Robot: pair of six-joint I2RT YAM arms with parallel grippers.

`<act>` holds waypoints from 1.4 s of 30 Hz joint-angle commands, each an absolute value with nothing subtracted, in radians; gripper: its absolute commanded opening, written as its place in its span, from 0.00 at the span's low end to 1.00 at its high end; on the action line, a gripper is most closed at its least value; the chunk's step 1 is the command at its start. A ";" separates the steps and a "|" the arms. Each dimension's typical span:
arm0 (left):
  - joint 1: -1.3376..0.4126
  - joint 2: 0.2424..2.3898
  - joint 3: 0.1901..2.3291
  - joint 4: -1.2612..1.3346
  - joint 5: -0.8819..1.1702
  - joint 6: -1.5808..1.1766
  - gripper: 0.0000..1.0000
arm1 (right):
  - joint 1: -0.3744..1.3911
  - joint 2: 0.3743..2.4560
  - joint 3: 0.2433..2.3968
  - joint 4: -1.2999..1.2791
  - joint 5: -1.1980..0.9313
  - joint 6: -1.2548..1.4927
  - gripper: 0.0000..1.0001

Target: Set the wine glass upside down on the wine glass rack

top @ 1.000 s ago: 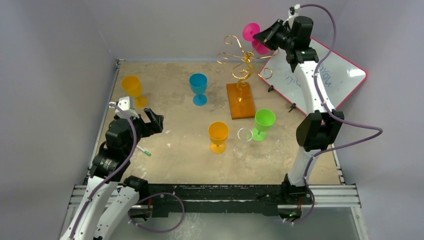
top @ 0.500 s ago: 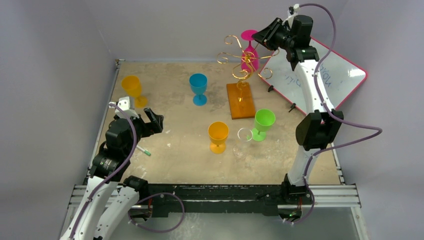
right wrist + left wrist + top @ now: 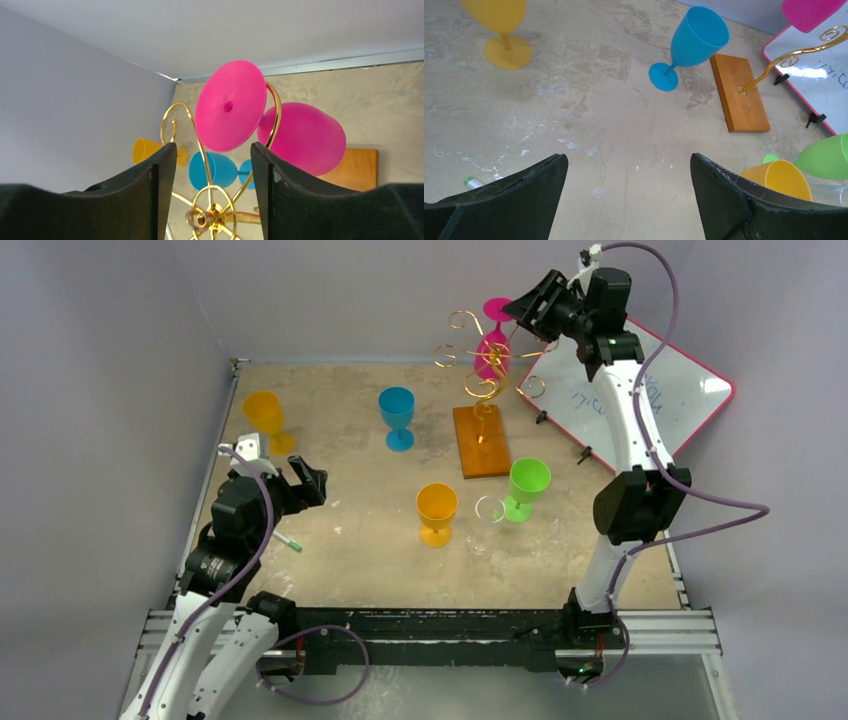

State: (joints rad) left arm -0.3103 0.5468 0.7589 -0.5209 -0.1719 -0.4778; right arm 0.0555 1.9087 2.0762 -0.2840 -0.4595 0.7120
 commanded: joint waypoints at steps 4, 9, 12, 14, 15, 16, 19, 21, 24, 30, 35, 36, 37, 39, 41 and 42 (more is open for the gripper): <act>-0.315 0.567 0.761 -0.490 -0.173 -0.468 0.91 | 0.051 1.749 2.013 -0.293 -0.455 0.646 0.65; -0.316 0.618 0.797 -0.521 -0.160 -0.503 0.88 | 0.052 1.650 1.940 -0.320 -0.419 0.574 0.73; -0.315 0.684 0.874 -0.574 -0.088 -0.520 0.85 | 0.052 1.565 1.859 -0.325 -0.386 0.525 0.76; -0.316 0.735 0.924 -0.612 -0.020 -0.524 0.83 | 0.052 1.505 1.804 -0.337 -0.362 0.488 0.80; -0.315 0.759 0.944 -0.628 0.017 -0.523 0.82 | 0.052 1.475 1.774 -0.339 -0.353 0.478 0.83; -0.315 0.780 0.957 -0.636 0.065 -0.517 0.81 | 0.052 1.444 1.732 -0.338 -0.349 0.467 0.87; -0.316 0.842 0.977 -0.638 0.197 -0.509 0.78 | 0.052 1.341 1.633 -0.321 -0.357 0.438 1.00; -0.315 0.877 0.982 -0.634 0.236 -0.513 0.77 | 0.052 1.299 1.597 -0.343 -0.360 0.422 1.00; -0.315 0.922 0.997 -0.633 0.284 -0.510 0.74 | 0.052 1.247 1.567 -0.392 -0.329 0.398 1.00; -0.348 0.987 1.018 -0.605 0.335 -0.537 0.68 | 0.051 1.131 1.482 -0.352 -0.322 0.382 1.00; -0.471 1.063 1.028 -0.533 0.318 -0.576 0.64 | 0.051 1.042 1.407 -0.298 -0.303 0.416 1.00; -0.507 1.088 1.039 -0.534 0.294 -0.577 0.63 | 0.051 1.037 1.403 -0.298 -0.314 0.412 1.00; -0.540 1.108 1.048 -0.531 0.270 -0.579 0.63 | 0.051 1.037 1.404 -0.304 -0.322 0.411 1.00; -0.589 1.139 1.062 -0.513 0.235 -0.586 0.62 | 0.051 1.043 1.411 -0.325 -0.321 0.406 1.00; -0.623 1.167 1.070 -0.492 0.204 -0.591 0.61 | 0.051 1.041 1.406 -0.334 -0.329 0.360 0.99; -0.637 1.179 1.071 -0.479 0.195 -0.590 0.61 | 0.051 1.036 1.391 -0.326 -0.351 0.352 0.98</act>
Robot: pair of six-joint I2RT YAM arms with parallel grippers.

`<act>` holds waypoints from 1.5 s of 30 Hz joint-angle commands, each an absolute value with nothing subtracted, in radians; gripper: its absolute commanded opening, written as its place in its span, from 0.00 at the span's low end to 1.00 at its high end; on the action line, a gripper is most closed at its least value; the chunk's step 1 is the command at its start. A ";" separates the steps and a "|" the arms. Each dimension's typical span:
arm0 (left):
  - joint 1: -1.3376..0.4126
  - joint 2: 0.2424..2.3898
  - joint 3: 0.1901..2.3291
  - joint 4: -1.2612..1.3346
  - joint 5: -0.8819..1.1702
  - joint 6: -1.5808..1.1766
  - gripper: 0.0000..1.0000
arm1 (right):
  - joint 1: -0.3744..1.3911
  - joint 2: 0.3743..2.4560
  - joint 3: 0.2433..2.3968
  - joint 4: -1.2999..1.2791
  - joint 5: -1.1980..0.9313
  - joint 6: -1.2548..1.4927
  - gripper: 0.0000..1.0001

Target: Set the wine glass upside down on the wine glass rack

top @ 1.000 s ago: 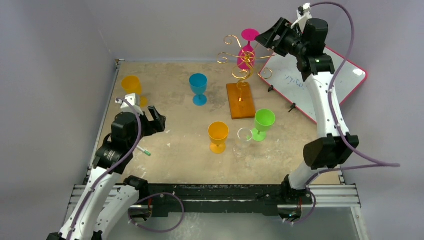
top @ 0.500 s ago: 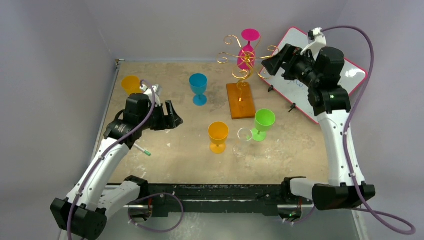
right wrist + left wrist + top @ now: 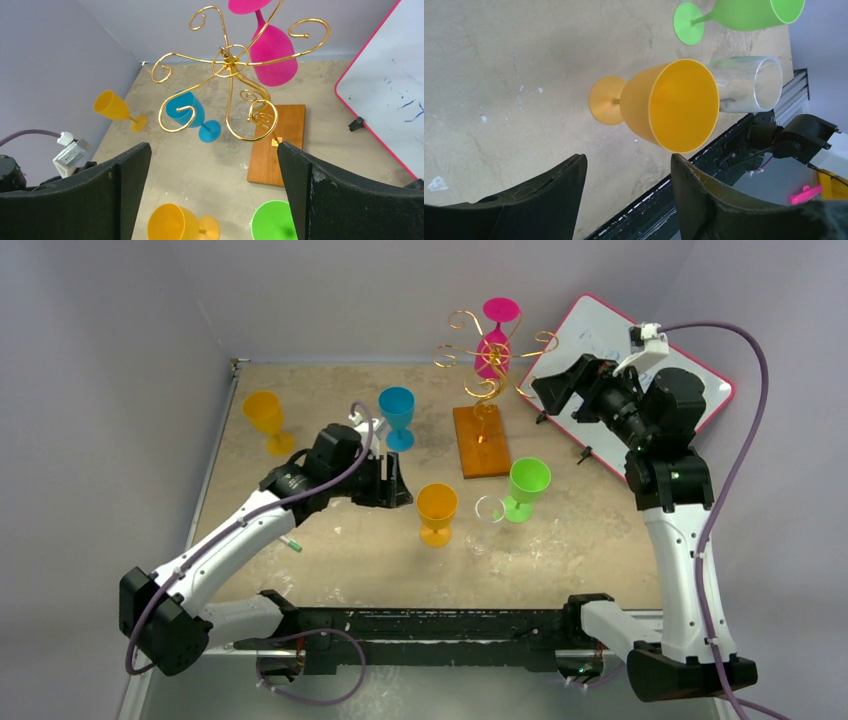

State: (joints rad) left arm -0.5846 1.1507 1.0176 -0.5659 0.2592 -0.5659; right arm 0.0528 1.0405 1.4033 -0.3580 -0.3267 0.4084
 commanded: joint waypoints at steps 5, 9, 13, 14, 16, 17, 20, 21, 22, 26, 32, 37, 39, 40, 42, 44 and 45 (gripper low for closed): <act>-0.652 1.245 1.059 -0.423 0.213 -0.588 0.61 | 0.052 1.000 1.335 -0.322 -0.360 0.342 0.94; -0.657 1.275 1.052 -0.386 0.192 -0.589 0.60 | 0.052 0.974 1.298 -0.324 -0.367 0.339 0.91; -0.658 1.310 1.054 -0.354 0.198 -0.597 0.58 | 0.059 0.959 1.260 -0.317 -0.384 0.336 0.89; -0.659 1.319 1.055 -0.346 0.207 -0.599 0.57 | 0.062 0.957 1.258 -0.322 -0.379 0.333 0.88; -0.663 1.339 1.060 -0.339 0.218 -0.601 0.55 | 0.069 0.956 1.257 -0.333 -0.365 0.326 0.87; -0.665 1.355 1.065 -0.343 0.217 -0.599 0.54 | 0.076 0.953 1.254 -0.337 -0.359 0.325 0.87; -0.674 1.376 1.079 -0.358 0.207 -0.591 0.49 | 0.089 0.948 1.246 -0.340 -0.348 0.328 0.85; -0.677 1.380 1.084 -0.363 0.198 -0.589 0.46 | 0.093 0.948 1.245 -0.344 -0.346 0.327 0.84; -0.683 1.381 1.088 -0.371 0.188 -0.585 0.43 | 0.099 0.949 1.244 -0.347 -0.341 0.327 0.84; -0.693 1.381 1.115 -0.415 0.148 -0.576 0.27 | 0.142 0.950 1.236 -0.344 -0.317 0.329 0.83; -0.698 1.376 1.168 -0.496 0.104 -0.567 0.00 | 0.265 0.969 1.245 -0.337 -0.232 0.340 0.82; -0.698 1.344 1.179 -0.589 0.006 -0.547 0.00 | 0.282 0.973 1.241 -0.324 -0.226 0.338 0.81; -0.698 1.326 1.177 -0.615 -0.021 -0.543 0.00 | 0.286 0.975 1.234 -0.316 -0.228 0.328 0.80; -0.698 1.318 1.175 -0.626 -0.031 -0.541 0.00 | 0.290 0.978 1.230 -0.310 -0.231 0.323 0.80; -0.698 1.296 1.175 -0.650 -0.063 -0.540 0.00 | 0.307 0.980 1.222 -0.299 -0.231 0.318 0.79; -0.697 1.278 1.173 -0.674 -0.093 -0.540 0.00 | 0.339 0.975 1.204 -0.279 -0.217 0.309 0.78; -0.698 1.269 1.173 -0.683 -0.109 -0.539 0.00 | 0.360 0.969 1.196 -0.260 -0.210 0.290 0.78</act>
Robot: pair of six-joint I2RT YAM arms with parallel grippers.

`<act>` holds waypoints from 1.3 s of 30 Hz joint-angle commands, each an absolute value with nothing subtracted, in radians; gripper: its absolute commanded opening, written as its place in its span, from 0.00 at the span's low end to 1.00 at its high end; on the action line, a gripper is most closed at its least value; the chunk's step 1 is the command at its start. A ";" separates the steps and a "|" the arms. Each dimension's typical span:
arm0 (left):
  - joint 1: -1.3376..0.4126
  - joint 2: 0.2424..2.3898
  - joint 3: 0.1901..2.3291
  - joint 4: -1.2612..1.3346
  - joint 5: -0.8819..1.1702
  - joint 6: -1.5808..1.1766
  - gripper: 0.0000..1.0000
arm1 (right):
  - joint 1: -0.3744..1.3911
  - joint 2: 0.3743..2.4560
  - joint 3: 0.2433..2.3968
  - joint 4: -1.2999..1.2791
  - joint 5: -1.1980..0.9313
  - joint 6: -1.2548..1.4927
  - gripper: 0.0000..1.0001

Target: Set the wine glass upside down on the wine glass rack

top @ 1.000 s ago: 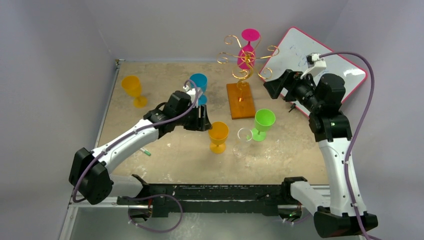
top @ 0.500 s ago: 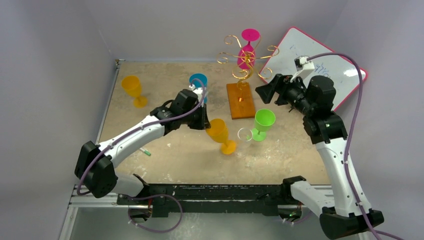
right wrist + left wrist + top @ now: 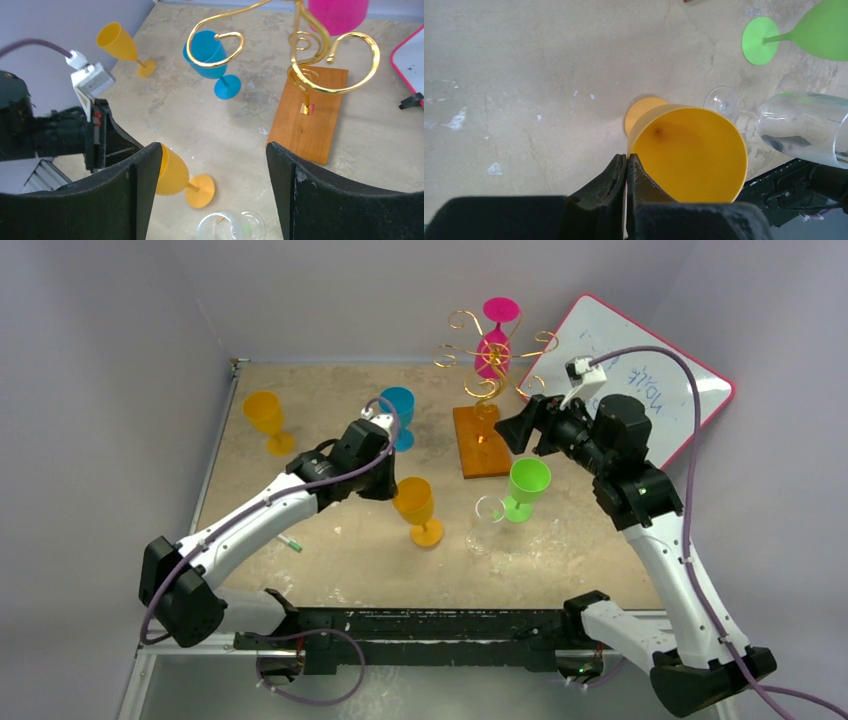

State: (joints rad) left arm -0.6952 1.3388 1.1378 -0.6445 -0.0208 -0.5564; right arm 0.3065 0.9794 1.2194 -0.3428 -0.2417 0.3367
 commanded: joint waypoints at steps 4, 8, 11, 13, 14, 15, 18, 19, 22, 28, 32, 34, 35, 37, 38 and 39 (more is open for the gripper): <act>-0.698 1.238 1.179 -0.719 -0.139 -0.538 0.00 | 0.443 0.958 1.178 -0.223 -0.125 0.208 0.78; -0.697 1.216 1.212 -0.790 -0.206 -0.532 0.00 | 0.496 0.958 1.117 -0.142 -0.144 0.111 0.76; -0.697 1.209 1.268 -0.845 -0.244 -0.522 0.00 | 0.547 0.971 1.067 -0.082 -0.174 0.012 0.75; -0.698 1.200 1.306 -0.874 -0.270 -0.515 0.00 | 0.591 0.969 1.014 -0.020 -0.206 -0.075 0.75; -0.698 1.196 1.327 -0.892 -0.283 -0.513 0.00 | 0.621 0.965 0.988 0.016 -0.221 -0.136 0.74; -0.698 1.193 1.347 -0.912 -0.298 -0.511 0.00 | 0.642 0.961 0.977 0.048 -0.225 -0.171 0.74; -0.698 1.187 1.411 -0.970 -0.321 -0.500 0.00 | 0.688 0.959 0.927 0.117 -0.243 -0.287 0.72; -0.698 1.187 1.434 -0.988 -0.324 -0.494 0.00 | 0.700 0.957 0.915 0.130 -0.266 -0.352 0.71; -0.698 1.191 1.509 -1.039 -0.326 -0.478 0.00 | 0.740 0.946 0.871 0.167 -0.289 -0.520 0.69; -0.698 1.205 1.633 -1.118 -0.294 -0.475 0.00 | 0.804 0.917 0.794 0.166 -0.445 -0.881 0.63; -0.698 1.213 1.709 -1.151 -0.267 -0.467 0.00 | 0.831 0.932 0.776 0.169 -0.427 -1.005 0.59; -0.698 1.208 1.734 -1.158 -0.257 -0.465 0.00 | 0.846 0.933 0.757 0.178 -0.406 -1.062 0.59; -0.697 1.206 1.742 -1.160 -0.249 -0.464 0.00 | 0.855 0.933 0.746 0.187 -0.395 -1.089 0.59; -0.697 1.203 1.754 -1.162 -0.227 -0.467 0.00 | 0.877 0.931 0.722 0.209 -0.371 -1.142 0.59; -0.697 1.202 1.757 -1.163 -0.215 -0.470 0.00 | 0.890 0.930 0.714 0.223 -0.359 -1.157 0.58; -0.697 1.200 1.760 -1.162 -0.203 -0.473 0.00 | 0.902 0.929 0.707 0.233 -0.350 -1.178 0.59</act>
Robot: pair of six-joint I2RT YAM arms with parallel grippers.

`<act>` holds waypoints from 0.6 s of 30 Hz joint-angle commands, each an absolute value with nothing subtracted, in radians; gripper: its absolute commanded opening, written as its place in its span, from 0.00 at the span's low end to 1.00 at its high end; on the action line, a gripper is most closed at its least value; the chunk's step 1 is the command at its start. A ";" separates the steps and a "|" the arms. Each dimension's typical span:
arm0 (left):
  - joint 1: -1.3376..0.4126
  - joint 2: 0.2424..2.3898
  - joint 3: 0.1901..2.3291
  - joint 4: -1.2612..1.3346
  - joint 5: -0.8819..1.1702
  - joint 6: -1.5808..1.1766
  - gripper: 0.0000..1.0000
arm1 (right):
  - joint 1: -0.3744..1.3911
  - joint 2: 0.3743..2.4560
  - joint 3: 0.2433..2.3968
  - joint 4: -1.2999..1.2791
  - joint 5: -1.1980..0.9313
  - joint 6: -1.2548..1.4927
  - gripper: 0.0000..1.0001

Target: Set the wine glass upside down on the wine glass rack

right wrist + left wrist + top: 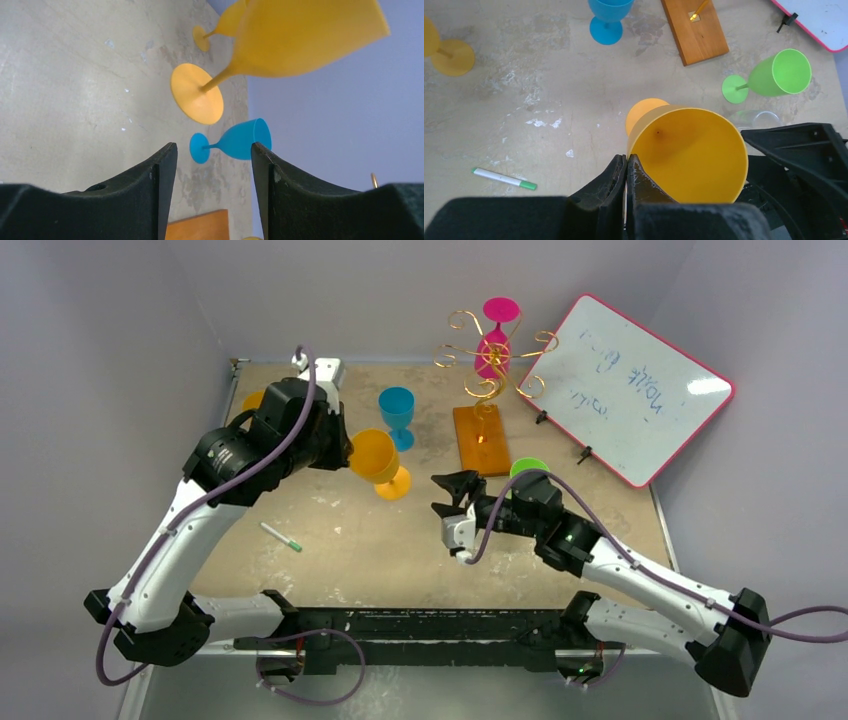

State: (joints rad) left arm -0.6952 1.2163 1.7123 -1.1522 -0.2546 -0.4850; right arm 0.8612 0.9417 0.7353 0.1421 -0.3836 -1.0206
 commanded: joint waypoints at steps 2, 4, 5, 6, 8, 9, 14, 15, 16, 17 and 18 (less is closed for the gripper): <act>-0.697 1.193 1.762 -1.156 -0.175 -0.477 0.00 | 0.928 0.931 0.699 0.250 -0.329 -1.212 0.58; -0.698 1.189 1.761 -1.148 -0.158 -0.480 0.00 | 0.953 0.946 0.699 0.260 -0.299 -1.252 0.58; -0.698 1.188 1.763 -1.147 -0.153 -0.481 0.00 | 0.963 0.959 0.702 0.261 -0.272 -1.271 0.59; -0.698 1.187 1.765 -1.145 -0.145 -0.482 0.00 | 0.970 0.974 0.704 0.261 -0.254 -1.288 0.58; -0.698 1.182 1.762 -1.136 -0.124 -0.485 0.00 | 0.978 0.993 0.709 0.261 -0.230 -1.312 0.58; -0.698 1.180 1.758 -1.131 -0.111 -0.486 0.00 | 0.981 0.999 0.710 0.262 -0.226 -1.321 0.57; -0.697 1.183 1.762 -1.137 -0.094 -0.489 0.00 | 0.997 1.010 0.707 0.264 -0.216 -1.351 0.53; -0.698 1.182 1.766 -1.140 -0.093 -0.489 0.00 | 1.000 1.012 0.707 0.261 -0.209 -1.358 0.53; -0.697 1.180 1.768 -1.141 -0.092 -0.490 0.00 | 1.002 1.014 0.708 0.259 -0.204 -1.363 0.54; -0.698 1.176 1.771 -1.141 -0.096 -0.492 0.00 | 1.003 1.016 0.709 0.255 -0.199 -1.368 0.56; -0.698 1.174 1.772 -1.141 -0.099 -0.493 0.00 | 1.003 1.020 0.710 0.248 -0.195 -1.375 0.56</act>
